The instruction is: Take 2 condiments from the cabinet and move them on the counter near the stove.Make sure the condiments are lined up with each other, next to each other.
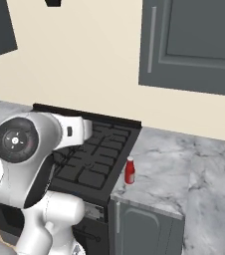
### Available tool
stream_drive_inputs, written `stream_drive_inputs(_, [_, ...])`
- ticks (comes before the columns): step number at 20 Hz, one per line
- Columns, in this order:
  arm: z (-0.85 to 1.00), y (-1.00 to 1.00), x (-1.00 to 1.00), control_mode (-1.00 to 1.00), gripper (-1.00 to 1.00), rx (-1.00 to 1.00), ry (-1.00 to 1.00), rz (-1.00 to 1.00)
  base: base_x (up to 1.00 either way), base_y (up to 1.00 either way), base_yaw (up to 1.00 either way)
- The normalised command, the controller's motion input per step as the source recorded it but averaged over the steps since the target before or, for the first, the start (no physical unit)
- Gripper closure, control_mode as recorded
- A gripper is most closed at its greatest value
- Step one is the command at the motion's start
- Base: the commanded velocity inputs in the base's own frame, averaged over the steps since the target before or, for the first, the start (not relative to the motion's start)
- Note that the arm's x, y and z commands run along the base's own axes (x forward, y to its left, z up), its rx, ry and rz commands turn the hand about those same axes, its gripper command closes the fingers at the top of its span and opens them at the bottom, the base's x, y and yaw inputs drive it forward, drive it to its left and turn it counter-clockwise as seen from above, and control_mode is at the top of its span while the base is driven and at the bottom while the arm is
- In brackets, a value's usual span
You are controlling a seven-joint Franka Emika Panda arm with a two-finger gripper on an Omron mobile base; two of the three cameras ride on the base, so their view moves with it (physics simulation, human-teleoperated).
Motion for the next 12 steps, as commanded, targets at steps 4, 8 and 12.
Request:
stream_drive_inputs(4, [-0.21, -0.51, 0.00, -1.00, 1.00, 0.00, 0.00, 0.00, 0.00, 0.00, 0.00])
stream_drive_inputs(8, [-0.22, -0.48, 0.00, -1.00, 1.00, 0.00, 0.00, 0.00, 0.00, 0.00, 0.00])
stream_drive_inputs(12, [-0.23, -0.44, 0.00, -1.00, 1.00, -0.03, -0.06, 0.02, 0.00, 0.00, 0.00])
